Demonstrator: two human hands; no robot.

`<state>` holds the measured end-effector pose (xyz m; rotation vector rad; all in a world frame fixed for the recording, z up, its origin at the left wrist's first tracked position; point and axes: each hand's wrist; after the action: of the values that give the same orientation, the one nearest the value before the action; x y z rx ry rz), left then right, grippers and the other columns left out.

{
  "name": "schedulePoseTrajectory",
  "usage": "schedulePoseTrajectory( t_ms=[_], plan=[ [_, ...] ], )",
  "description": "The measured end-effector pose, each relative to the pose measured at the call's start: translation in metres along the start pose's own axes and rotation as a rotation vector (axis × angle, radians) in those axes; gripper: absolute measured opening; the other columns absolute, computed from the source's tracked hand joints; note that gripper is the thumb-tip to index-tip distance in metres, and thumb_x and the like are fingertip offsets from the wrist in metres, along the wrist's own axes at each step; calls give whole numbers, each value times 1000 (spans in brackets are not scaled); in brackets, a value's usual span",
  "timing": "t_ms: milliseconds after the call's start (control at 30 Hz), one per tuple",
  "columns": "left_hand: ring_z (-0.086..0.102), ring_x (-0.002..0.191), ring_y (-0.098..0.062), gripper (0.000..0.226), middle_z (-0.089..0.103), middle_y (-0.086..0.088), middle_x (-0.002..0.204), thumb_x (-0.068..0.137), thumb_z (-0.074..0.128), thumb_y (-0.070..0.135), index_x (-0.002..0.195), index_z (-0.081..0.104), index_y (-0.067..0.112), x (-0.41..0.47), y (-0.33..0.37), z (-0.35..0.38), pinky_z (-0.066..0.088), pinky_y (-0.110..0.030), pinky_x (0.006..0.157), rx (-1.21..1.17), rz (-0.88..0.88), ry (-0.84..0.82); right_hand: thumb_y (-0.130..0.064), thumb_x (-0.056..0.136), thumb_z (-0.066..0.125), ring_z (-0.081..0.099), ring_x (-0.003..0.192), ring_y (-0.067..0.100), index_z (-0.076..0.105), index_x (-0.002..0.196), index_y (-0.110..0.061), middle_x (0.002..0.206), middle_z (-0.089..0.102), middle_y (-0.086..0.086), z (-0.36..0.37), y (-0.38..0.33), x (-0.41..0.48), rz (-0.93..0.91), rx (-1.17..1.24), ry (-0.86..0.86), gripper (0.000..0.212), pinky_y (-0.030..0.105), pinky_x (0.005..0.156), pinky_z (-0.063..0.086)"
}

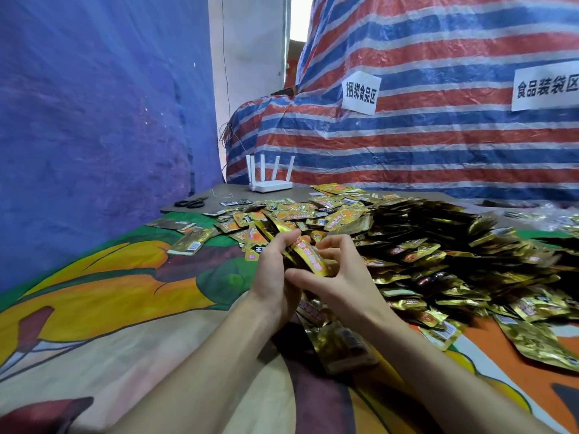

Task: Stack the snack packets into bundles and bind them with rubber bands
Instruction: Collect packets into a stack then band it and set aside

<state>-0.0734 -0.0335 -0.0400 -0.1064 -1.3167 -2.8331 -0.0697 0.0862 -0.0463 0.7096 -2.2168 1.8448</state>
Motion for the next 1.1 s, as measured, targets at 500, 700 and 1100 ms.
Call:
schedulePoseTrajectory(
  t_ms=[500,700,1100],
  plan=[
    [67,78,-17,37,68,-1,84,74,66,48,94,76,19,-5,-6,4,50,-40,89,182,82,-65,-37,69,83,65,71,10,54,116,-36,90,64,-9,-50,-30,28,-132,-507,30,55,29,59,55],
    [69,89,-22,45,74,-4,96,83,59,41,115,63,9,-3,-10,2,52,-34,76,271,145,75,-28,85,72,57,82,28,50,122,-26,108,60,16,-115,-30,99,-147,-928,284,44,35,67,44],
    [58,62,-13,21,66,1,81,98,56,23,103,66,5,2,-13,-3,44,-26,57,472,192,121,-65,92,39,36,134,42,48,133,-22,142,43,27,-153,9,137,371,-1262,245,60,56,106,32]
  ],
)
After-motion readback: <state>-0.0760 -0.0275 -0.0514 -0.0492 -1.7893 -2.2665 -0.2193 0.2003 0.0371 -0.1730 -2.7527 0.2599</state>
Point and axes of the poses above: each hand's wrist, its own x-axis towards the middle knuckle, its own z-axis out of the palm, y = z × x
